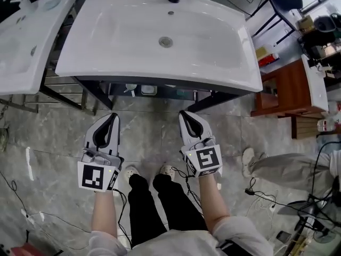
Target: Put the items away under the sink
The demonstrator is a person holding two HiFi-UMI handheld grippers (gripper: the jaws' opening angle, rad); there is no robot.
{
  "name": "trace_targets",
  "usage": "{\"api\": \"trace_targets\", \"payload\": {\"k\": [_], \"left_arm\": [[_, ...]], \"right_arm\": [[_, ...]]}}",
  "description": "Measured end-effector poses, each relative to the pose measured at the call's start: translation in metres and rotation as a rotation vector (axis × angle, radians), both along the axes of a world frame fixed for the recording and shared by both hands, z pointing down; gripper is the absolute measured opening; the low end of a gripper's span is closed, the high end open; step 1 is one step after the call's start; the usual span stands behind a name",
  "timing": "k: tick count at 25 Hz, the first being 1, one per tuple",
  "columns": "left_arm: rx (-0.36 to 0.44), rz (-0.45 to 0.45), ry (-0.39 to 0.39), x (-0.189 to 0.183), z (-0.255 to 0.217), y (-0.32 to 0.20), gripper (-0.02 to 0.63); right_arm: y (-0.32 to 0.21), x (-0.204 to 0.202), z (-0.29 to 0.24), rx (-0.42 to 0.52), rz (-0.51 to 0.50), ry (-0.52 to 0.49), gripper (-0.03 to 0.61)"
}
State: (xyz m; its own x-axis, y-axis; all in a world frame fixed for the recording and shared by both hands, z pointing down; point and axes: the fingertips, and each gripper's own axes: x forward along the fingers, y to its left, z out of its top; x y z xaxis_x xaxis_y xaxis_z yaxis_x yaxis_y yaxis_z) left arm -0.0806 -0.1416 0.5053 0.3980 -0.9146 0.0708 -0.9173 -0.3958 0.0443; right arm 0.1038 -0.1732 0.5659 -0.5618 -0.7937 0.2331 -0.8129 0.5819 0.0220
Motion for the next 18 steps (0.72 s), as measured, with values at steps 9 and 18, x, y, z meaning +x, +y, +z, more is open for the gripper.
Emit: {"api": "trace_targets", "payload": {"k": [9,18], "left_arm": [[0.023,-0.059,0.035,0.001,-0.118,0.014,0.008],[0.057,-0.046,0.019,0.015,-0.205,0.031,0.008]], "right_arm": [[0.013,0.015,-0.122,0.023,0.019,-0.028,0.012],[0.03,0.028,-0.215,0.083,0.031,-0.015,0.012]]}}
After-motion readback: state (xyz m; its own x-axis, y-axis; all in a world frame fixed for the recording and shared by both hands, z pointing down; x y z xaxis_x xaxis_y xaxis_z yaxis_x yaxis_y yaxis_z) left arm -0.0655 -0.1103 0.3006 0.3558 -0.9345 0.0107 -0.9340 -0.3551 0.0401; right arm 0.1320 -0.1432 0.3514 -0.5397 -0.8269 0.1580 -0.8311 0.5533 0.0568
